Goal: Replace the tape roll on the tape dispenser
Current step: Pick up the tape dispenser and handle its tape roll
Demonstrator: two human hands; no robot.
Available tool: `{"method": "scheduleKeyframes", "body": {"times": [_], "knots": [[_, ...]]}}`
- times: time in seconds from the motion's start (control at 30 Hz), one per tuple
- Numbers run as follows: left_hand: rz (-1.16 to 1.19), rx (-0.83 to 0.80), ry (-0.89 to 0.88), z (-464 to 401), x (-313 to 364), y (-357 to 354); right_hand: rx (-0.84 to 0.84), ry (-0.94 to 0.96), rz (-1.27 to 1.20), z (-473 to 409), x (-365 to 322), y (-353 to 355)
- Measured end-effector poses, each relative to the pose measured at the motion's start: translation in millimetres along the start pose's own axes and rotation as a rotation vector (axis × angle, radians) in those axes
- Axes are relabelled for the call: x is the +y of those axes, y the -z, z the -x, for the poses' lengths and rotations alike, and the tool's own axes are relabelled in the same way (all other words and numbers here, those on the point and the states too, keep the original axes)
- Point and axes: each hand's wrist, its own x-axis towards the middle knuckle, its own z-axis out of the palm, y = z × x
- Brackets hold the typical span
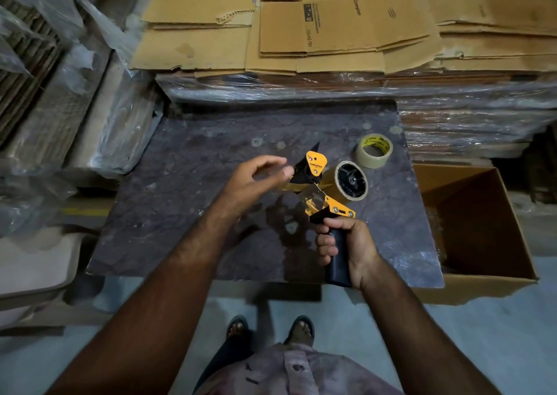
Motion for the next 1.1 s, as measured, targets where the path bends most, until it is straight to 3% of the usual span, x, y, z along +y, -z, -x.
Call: {"method": "scheduleKeyframes", "body": {"times": [0.2, 0.33, 0.63, 0.87, 1.1], "knots": [[-0.258, -0.058, -0.205, 6, -9, 5, -0.007, -0.023, 0.018, 0, 2, -7], [-0.243, -0.029, -0.264, 6, -11, 10, -0.025, -0.051, 0.03, 1, 5, -12], [0.011, 0.103, -0.224, 1, -17, 36, -0.078, -0.095, 0.077, 0, 21, -32], [0.425, 0.228, -0.111, 1, -17, 55, -0.04, -0.084, 0.195, 3, 21, -76], [0.59, 0.13, -0.057, -4, -11, 79, 0.041, -0.024, 0.233, 9, 27, -118]]}}
